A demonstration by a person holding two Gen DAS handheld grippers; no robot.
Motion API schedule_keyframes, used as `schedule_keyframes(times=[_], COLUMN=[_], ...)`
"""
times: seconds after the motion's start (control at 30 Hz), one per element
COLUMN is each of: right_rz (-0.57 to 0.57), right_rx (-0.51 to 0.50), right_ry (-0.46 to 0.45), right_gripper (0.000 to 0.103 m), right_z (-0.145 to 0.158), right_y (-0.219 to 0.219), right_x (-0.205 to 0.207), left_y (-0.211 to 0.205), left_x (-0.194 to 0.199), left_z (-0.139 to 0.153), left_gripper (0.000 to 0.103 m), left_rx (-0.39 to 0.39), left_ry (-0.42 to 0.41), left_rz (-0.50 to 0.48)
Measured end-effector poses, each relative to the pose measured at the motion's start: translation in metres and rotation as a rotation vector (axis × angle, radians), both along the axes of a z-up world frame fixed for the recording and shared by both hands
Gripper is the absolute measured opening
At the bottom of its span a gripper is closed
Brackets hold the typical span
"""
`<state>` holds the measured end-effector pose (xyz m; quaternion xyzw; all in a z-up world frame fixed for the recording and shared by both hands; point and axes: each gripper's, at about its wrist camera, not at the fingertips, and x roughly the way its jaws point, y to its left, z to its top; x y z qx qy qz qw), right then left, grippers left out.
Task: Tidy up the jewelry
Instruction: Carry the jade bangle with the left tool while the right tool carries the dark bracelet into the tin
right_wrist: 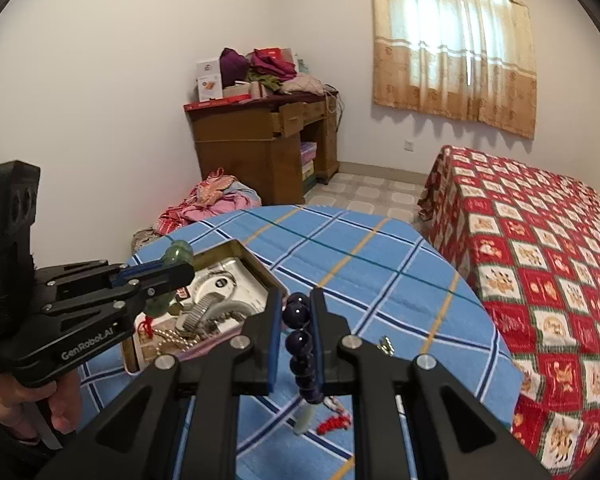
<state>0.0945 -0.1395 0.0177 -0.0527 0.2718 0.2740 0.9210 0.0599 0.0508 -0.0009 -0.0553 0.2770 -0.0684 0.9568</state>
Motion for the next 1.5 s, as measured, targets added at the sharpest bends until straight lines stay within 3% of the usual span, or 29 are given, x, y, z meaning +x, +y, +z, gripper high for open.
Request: schedule_keyframes(times=[0.63,1.07,1.5], right_rz=[0.118,0.137,0.12], right_rx=[-0.009,-0.052,-0.064], right_ry=[-0.036,-0.013,0.019], right_gripper=[0.016,0.016,0.016], right_z=[0.012,-0.012,-0.031], right_y=[0.064,0.099,0.105], right_x=[0.014,0.021,0.027], left_y=[0.055,0.063,0.069], left_x=[0.01,0.024,0.038], left_z=[-0.015,-0.024,-0.039], left_gripper=[0.007,0.007,0.007], left_rx=[-0.005,0.03,0.056], left_ry=[0.078,0.115,0.157], left_rz=[0.12,0.126,0.126])
